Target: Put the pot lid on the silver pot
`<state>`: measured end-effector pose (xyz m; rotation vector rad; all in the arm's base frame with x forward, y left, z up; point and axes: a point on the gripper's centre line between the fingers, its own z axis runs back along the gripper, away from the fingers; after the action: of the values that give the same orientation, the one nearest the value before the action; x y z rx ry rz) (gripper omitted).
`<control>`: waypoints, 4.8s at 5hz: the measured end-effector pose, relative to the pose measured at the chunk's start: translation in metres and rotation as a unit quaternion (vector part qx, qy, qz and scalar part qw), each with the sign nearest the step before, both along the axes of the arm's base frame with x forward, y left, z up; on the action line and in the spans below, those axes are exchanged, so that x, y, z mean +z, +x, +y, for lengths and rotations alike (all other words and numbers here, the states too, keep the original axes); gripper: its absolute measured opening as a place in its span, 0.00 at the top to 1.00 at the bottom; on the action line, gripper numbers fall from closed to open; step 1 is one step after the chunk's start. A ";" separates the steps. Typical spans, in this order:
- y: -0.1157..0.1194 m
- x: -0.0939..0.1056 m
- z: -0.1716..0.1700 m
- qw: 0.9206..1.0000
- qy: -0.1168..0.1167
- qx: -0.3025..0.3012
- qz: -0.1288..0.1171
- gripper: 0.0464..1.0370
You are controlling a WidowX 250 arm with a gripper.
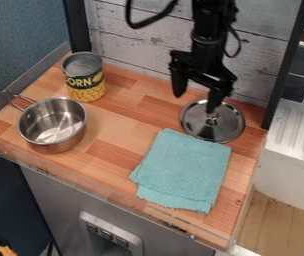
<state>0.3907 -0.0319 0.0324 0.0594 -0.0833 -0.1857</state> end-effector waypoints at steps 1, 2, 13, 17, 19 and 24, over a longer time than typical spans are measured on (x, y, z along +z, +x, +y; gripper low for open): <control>-0.002 -0.016 -0.006 1.000 -0.004 -0.003 0.019 0.04; 0.002 -0.027 -0.012 1.000 -0.007 -0.013 0.020 0.04; -0.105 0.009 0.156 0.978 0.038 0.206 -0.020 0.76; -0.140 0.001 0.187 0.969 0.051 0.242 0.001 0.76; -0.148 0.002 0.204 0.964 0.045 0.262 0.005 0.72; -0.137 0.027 0.186 0.987 0.037 0.159 -0.009 0.04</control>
<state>0.2541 0.1536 0.0595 0.1476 -0.0841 0.1305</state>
